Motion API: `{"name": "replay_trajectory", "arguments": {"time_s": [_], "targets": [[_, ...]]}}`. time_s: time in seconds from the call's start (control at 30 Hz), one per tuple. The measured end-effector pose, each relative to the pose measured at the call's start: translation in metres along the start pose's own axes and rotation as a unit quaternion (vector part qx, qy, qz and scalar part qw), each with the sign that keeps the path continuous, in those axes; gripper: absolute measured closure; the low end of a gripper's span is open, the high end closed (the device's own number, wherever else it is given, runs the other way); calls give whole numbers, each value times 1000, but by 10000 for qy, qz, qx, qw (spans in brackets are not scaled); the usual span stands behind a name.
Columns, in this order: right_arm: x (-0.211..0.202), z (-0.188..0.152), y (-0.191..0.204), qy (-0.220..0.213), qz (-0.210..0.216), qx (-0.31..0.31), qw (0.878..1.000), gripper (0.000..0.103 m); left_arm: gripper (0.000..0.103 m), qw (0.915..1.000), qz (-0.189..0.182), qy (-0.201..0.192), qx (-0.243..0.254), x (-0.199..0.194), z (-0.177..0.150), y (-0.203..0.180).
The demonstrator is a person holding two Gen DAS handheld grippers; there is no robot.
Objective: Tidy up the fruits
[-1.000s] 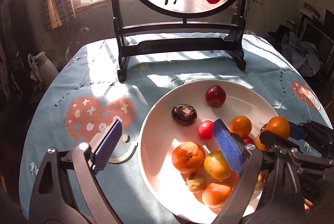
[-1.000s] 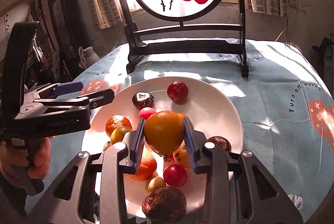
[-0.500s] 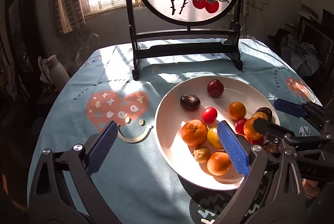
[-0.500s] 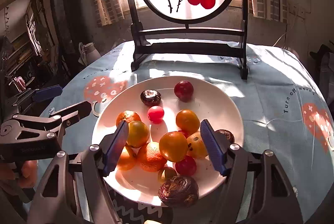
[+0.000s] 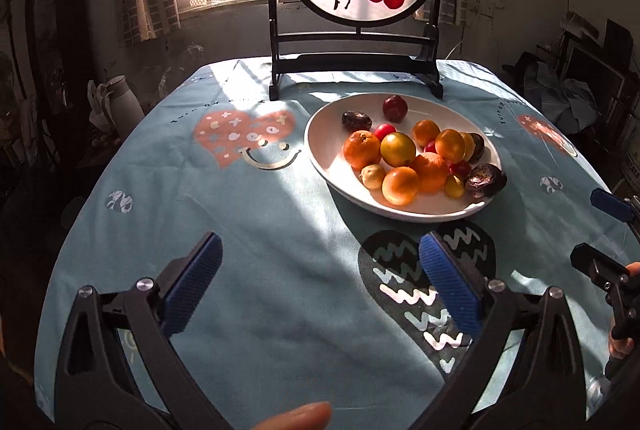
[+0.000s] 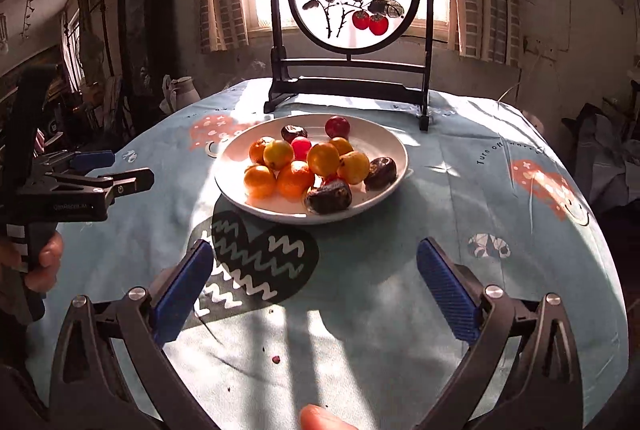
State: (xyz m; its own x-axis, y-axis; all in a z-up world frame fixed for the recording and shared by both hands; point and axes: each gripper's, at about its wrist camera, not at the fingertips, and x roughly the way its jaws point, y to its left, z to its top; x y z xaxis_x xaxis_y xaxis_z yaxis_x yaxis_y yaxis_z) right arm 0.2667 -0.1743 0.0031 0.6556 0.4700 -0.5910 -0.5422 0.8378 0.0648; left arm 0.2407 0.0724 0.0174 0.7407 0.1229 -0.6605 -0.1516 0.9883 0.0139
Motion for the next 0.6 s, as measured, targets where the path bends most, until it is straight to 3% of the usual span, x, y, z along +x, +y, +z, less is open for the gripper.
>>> {"name": "replay_trajectory", "arguments": {"time_s": [0.17,0.27,0.6], "targets": [[-8,-31,-6,135,-134,21,9998,1,2,10000,-60,75,10,0,-31,3],[-15,-31,-4,-43,-114,0,9999,1,2,9999,-70,104,66,-1,-37,2],[-15,-31,2,-27,-70,-123,9999,1,2,9993,-39,-41,363,-7,-41,-10]]}}
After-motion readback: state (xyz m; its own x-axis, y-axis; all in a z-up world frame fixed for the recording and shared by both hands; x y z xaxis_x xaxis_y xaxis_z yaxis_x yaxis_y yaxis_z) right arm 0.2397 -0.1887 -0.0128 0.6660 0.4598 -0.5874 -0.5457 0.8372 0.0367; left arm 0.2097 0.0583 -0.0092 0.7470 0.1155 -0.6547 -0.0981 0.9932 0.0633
